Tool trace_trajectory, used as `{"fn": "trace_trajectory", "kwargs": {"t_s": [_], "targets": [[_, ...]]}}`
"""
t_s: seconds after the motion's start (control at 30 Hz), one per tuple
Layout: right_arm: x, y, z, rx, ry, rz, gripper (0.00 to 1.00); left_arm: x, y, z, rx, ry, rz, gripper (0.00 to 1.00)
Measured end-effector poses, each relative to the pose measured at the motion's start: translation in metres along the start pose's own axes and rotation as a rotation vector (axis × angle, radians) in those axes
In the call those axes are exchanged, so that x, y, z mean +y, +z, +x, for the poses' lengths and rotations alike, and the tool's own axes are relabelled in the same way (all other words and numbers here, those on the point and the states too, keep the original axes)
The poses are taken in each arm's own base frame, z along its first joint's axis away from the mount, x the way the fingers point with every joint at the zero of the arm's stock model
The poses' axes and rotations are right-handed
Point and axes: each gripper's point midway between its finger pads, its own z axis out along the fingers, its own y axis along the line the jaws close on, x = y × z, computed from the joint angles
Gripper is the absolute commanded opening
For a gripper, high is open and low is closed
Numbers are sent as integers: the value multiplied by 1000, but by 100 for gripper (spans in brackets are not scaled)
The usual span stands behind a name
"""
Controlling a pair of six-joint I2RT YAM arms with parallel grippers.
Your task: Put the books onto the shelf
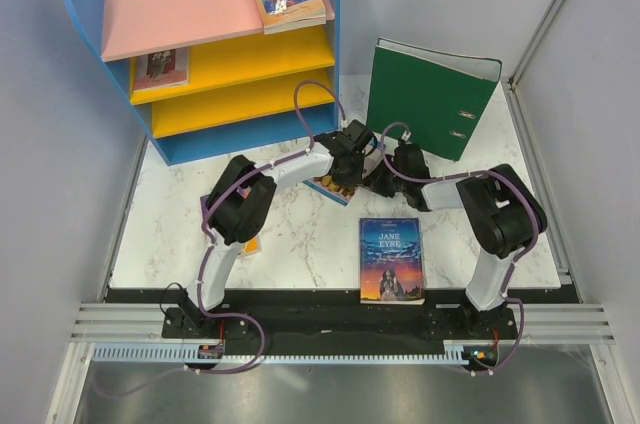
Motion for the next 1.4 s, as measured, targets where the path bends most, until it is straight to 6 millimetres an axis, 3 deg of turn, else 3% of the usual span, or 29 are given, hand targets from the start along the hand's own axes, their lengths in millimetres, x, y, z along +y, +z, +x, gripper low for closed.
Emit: {"fn": "trace_trajectory", "kwargs": {"t_s": [0.17, 0.33, 0.47, 0.7, 0.77, 0.93, 1.03, 1.07, 1.27, 1.4], "targets": [[1, 1, 3, 4, -6, 1, 4, 4, -2, 1, -4, 6, -22, 2], [9, 1, 14, 34, -20, -23, 2, 22, -12, 7, -4, 19, -90, 2], [15, -4, 17, 46, -38, -41, 2, 52, -26, 8, 11, 22, -163, 2], [27, -25, 15, 53, -89, -60, 2, 128, -32, -15, 1, -68, -278, 2], [32, -34, 15, 59, -111, -67, 2, 141, -34, -17, 9, -69, -300, 2], [44, -57, 14, 72, -158, -82, 2, 130, -31, -9, 32, -38, -271, 2], [45, -67, 16, 85, -182, -77, 19, 119, -27, 6, 53, -5, -261, 2], [43, -69, 18, 93, -185, -69, 29, 113, -27, 10, 54, 6, -249, 2], [9, -64, 36, 167, -158, 34, 61, 91, -32, 31, 49, 56, -217, 2], [-10, -56, 43, 194, -99, 72, 63, 89, -32, 33, 43, 60, -209, 2]]}}
